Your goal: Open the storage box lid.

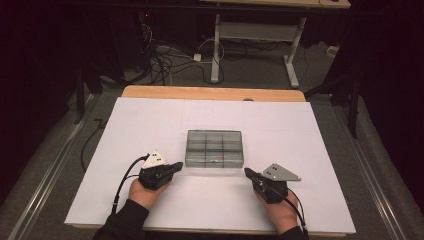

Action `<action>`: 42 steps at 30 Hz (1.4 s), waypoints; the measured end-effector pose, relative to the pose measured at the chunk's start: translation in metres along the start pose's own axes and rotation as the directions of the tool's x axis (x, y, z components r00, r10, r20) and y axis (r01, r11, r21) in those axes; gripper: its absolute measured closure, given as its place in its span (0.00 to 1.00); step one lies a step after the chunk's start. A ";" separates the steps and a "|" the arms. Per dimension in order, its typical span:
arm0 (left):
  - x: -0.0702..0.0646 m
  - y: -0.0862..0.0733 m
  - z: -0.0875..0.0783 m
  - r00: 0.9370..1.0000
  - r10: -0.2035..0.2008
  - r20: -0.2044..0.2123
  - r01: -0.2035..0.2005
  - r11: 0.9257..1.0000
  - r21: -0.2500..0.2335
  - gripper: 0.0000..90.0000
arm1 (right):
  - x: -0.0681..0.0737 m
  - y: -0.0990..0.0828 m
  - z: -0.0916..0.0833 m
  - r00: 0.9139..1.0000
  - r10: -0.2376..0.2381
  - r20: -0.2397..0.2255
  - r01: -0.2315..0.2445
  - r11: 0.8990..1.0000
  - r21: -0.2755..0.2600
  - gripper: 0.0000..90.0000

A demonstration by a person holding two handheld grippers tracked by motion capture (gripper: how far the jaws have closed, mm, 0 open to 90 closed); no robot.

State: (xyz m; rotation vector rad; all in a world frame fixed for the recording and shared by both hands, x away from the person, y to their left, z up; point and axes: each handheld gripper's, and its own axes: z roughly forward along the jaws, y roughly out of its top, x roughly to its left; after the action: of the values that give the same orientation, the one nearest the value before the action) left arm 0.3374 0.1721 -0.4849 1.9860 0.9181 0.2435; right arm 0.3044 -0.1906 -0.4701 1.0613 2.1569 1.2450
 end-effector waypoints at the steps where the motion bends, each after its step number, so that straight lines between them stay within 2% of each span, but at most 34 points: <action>1: 0.000 0.000 0.000 1.000 0.002 -0.002 -0.002 1.000 -0.001 0.98 | 0.000 0.000 0.000 1.000 -0.002 -0.001 0.002 1.000 0.000 1.00; 42: -0.001 0.006 0.005 1.000 0.010 -0.010 -0.010 1.000 -0.002 0.98 | 0.000 -0.001 -0.001 1.000 0.003 -0.007 -0.003 1.000 0.008 1.00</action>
State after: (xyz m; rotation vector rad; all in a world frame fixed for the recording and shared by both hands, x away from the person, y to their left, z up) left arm 0.3418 0.1665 -0.4825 1.9895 0.9141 0.2597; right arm 0.3034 -0.1911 -0.4708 1.0652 2.1683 1.2437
